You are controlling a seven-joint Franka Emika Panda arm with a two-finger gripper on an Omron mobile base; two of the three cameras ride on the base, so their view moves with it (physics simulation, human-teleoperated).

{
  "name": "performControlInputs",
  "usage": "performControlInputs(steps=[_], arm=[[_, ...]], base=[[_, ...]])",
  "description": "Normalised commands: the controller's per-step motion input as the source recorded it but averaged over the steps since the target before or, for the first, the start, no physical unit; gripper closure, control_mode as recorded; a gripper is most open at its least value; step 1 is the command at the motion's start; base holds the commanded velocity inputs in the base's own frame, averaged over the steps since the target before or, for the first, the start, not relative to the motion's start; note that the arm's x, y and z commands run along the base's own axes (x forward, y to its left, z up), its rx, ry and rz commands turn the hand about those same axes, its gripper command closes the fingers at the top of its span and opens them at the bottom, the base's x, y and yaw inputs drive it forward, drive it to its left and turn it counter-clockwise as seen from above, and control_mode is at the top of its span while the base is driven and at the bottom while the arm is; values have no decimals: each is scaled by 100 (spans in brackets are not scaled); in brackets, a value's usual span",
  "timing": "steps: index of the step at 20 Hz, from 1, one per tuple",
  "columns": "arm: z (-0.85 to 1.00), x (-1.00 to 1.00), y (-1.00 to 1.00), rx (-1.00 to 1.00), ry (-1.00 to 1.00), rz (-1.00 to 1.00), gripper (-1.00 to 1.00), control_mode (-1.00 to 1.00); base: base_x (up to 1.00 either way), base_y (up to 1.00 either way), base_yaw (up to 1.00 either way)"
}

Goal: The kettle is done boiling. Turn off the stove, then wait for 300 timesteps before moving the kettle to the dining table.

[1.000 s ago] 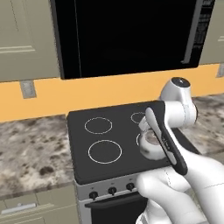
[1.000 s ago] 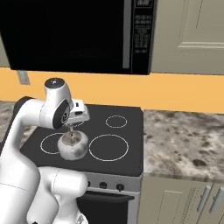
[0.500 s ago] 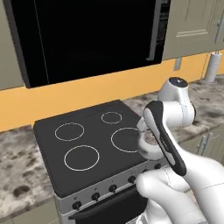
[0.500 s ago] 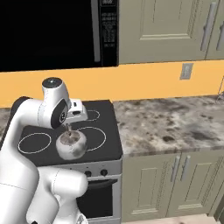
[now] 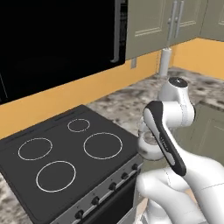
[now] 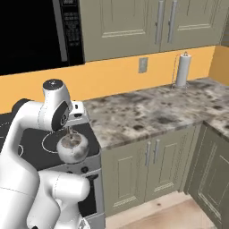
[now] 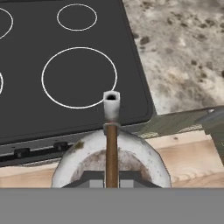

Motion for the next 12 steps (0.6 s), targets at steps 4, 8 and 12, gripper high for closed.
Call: performControlInputs(steps=[4,8,12], arm=[[0,0,0,0,0,0,100,100],[0,0,0,0,0,0,100,100],[0,0,0,0,0,0,100,100]], base=[[-7,-42,-46],[-11,-26,-46],[-15,-23,-48]])
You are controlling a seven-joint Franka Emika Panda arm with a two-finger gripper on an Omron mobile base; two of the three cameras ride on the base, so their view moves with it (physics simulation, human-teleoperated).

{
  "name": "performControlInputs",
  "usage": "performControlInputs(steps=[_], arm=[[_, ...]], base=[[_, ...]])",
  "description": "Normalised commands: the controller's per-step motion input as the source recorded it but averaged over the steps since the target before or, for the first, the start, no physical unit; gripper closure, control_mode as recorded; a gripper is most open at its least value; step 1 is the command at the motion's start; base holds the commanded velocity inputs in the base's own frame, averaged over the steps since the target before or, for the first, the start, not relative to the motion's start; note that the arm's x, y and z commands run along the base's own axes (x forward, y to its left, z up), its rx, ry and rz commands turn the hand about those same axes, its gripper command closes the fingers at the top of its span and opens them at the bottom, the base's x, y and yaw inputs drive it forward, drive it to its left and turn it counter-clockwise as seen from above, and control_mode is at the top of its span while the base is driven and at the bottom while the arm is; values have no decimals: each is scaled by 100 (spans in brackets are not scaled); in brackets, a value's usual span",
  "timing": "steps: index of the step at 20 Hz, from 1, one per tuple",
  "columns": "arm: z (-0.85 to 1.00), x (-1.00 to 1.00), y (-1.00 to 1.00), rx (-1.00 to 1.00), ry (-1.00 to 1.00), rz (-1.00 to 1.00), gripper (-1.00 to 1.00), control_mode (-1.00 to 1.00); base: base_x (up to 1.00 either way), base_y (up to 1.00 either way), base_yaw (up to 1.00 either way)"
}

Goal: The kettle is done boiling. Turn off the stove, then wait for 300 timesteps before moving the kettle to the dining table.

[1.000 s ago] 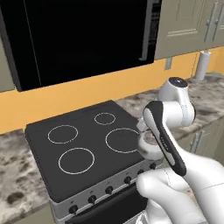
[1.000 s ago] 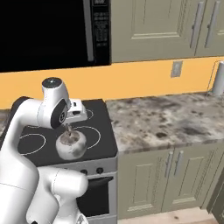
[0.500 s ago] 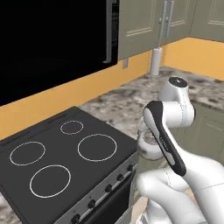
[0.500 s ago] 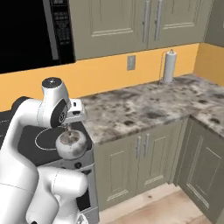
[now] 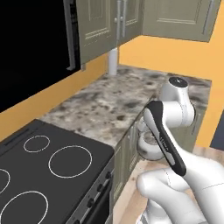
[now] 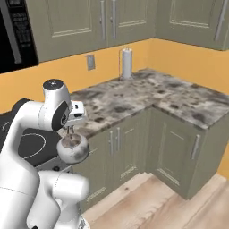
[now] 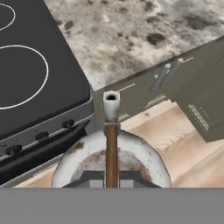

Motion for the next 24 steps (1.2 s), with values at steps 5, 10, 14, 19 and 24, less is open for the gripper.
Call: performControlInputs(steps=[5,10,14,19,24], arm=[[0,0,0,0,0,0,100,100],[0,0,0,0,0,0,100,100],[0,0,0,0,0,0,100,100],[0,0,0,0,0,0,100,100],[0,0,0,0,0,0,100,100]], base=[[-13,-24,-48],[-13,-23,-48],[-11,-26,-48],[-8,-26,-48],[-1,-29,-49]])
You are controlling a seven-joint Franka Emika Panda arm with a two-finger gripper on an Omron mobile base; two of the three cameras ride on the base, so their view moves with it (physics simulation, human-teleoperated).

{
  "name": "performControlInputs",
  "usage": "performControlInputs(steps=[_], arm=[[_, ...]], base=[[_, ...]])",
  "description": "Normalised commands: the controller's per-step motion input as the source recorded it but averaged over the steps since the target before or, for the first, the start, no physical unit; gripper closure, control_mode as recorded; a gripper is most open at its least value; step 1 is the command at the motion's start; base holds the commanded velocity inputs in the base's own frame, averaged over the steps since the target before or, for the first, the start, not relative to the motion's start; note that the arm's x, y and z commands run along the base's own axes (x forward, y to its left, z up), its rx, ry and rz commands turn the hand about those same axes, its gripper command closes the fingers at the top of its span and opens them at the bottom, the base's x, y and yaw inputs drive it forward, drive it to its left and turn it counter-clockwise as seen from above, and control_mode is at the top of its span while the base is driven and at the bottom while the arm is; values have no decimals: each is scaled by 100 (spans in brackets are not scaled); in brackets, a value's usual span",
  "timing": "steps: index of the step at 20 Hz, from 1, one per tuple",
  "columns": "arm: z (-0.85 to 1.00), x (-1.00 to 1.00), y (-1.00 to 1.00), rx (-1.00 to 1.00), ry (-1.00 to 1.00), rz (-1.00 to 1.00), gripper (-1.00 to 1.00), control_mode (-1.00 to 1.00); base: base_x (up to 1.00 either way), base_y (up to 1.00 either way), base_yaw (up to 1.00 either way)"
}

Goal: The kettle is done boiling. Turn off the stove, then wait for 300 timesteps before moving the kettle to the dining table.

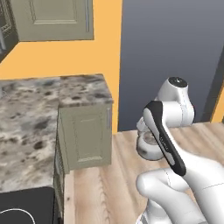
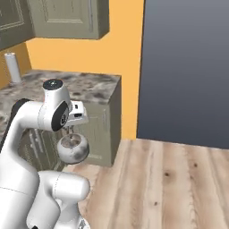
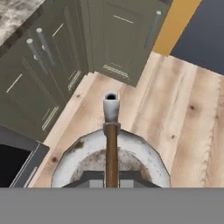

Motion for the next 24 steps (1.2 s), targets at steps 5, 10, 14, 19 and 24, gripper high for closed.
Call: performControlInputs(steps=[5,10,14,19,24], arm=[[0,0,0,0,0,0,100,100],[0,0,0,0,0,0,100,100],[0,0,0,0,0,0,100,100],[0,0,0,0,0,0,100,100],[0,0,0,0,0,0,100,100]], base=[[-2,-27,-48],[0,-29,-47],[0,-32,-47],[0,-30,-46],[0,-31,-46]])
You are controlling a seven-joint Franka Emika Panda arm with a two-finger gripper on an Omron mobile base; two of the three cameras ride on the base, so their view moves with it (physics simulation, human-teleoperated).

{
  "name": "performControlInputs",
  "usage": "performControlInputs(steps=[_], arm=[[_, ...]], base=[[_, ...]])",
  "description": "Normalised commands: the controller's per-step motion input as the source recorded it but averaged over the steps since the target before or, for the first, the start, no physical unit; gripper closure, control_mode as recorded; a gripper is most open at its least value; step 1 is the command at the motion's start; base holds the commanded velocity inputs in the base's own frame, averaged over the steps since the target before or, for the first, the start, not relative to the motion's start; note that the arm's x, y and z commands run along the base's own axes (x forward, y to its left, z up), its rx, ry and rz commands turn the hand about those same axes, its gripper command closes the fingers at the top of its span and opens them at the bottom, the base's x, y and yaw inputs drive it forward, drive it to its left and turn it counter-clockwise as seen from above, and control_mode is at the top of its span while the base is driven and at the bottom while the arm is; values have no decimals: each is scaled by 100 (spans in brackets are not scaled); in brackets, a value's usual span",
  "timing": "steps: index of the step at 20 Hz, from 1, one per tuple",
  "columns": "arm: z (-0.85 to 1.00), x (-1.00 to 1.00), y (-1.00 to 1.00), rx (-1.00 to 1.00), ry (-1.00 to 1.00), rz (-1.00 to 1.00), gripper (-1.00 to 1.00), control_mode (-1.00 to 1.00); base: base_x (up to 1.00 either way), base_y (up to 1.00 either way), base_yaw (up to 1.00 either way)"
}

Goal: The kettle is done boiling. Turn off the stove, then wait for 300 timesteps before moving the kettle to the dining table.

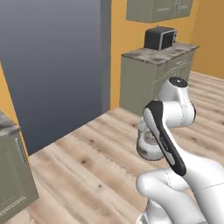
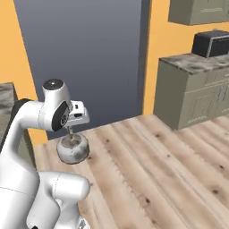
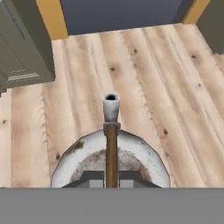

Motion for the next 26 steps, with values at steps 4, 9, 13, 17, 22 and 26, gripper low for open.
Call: performControlInputs(steps=[4,9,13,17,22,26], arm=[[0,0,0,0,0,0,100,100],[0,0,0,0,0,0,100,100],[0,0,0,0,0,0,100,100],[0,0,0,0,0,0,100,100],[0,0,0,0,0,0,100,100],[0,0,0,0,0,0,100,100]], base=[[0,-30,-46],[0,-34,-45],[0,-36,-45],[1,-33,-44],[19,-27,-40],[21,-23,-33]])
